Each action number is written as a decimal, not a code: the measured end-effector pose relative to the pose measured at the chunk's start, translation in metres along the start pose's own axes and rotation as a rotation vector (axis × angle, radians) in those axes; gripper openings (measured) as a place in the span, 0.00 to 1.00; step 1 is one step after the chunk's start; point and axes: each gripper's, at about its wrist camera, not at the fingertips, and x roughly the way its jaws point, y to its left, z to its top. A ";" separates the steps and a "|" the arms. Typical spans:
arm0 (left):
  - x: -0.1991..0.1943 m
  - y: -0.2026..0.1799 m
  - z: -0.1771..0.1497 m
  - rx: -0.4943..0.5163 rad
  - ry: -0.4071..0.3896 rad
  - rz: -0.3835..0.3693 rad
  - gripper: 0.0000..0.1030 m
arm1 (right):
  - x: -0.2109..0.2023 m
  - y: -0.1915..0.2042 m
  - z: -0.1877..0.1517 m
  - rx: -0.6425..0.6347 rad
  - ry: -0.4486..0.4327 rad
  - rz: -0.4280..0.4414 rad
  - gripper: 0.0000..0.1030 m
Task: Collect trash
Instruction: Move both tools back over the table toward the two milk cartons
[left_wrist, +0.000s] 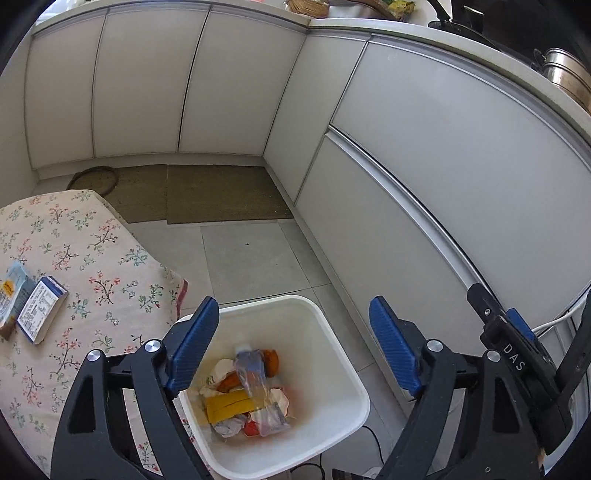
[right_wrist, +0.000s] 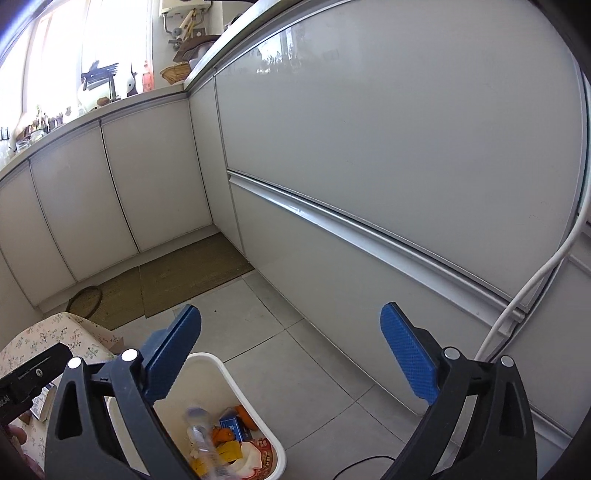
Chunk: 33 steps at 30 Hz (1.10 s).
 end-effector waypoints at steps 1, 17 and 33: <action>0.000 -0.001 0.000 0.006 -0.003 0.014 0.80 | -0.001 0.002 0.000 -0.005 -0.003 -0.003 0.92; -0.039 0.042 -0.002 0.031 -0.079 0.318 0.93 | -0.016 0.077 -0.012 -0.159 0.002 0.041 0.94; -0.108 0.166 -0.006 -0.070 -0.101 0.530 0.93 | -0.034 0.217 -0.046 -0.314 0.094 0.256 0.94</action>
